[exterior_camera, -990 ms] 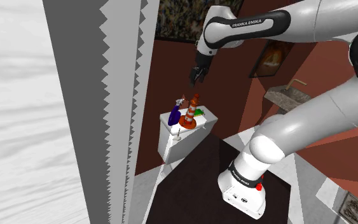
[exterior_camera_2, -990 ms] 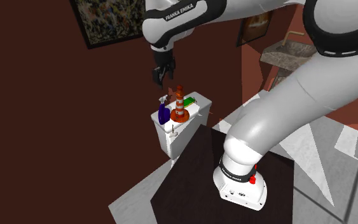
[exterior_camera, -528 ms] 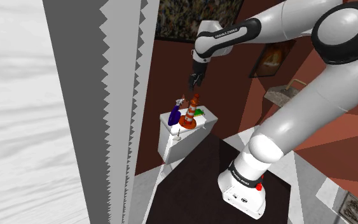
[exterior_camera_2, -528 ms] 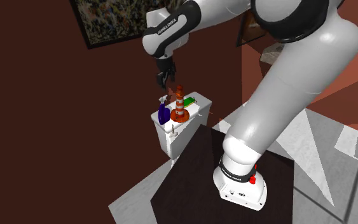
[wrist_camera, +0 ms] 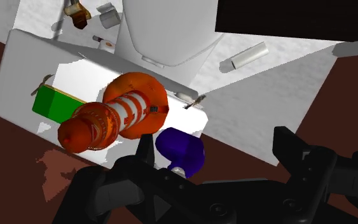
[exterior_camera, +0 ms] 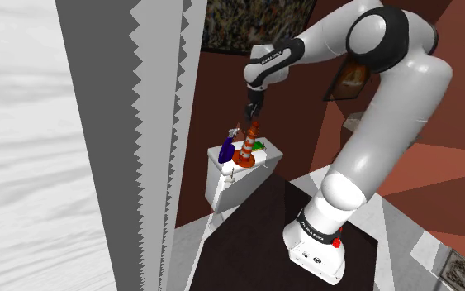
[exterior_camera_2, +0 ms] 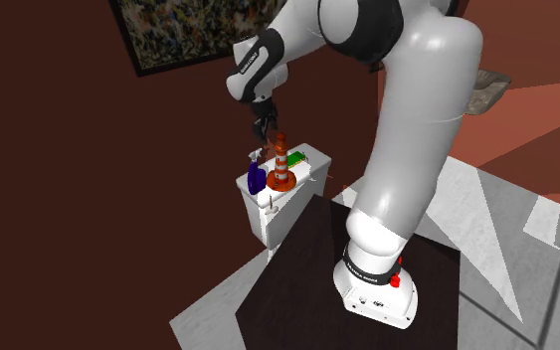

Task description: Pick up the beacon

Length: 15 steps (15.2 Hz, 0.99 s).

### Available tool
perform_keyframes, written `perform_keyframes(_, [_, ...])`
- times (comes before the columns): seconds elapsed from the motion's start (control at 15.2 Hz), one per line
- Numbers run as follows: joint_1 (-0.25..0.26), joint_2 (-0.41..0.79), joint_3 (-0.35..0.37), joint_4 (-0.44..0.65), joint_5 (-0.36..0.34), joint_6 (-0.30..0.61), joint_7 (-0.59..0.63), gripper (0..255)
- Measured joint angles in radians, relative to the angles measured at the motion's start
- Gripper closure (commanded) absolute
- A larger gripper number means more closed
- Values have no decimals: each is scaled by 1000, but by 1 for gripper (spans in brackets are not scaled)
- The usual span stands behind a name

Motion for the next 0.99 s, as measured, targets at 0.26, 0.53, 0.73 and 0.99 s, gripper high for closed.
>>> perform_keyframes(0.26, [-23, 153, -9, 108, 0, 28, -46, 0])
perform_keyframes(0.53, [-63, 306, -18, 236, 0, 41, -104, 0])
perform_keyframes(0.73, [-93, 421, -21, 346, 0, 40, -141, 0])
perform_keyframes(0.99, [-129, 574, -21, 509, -3, 27, -179, 0])
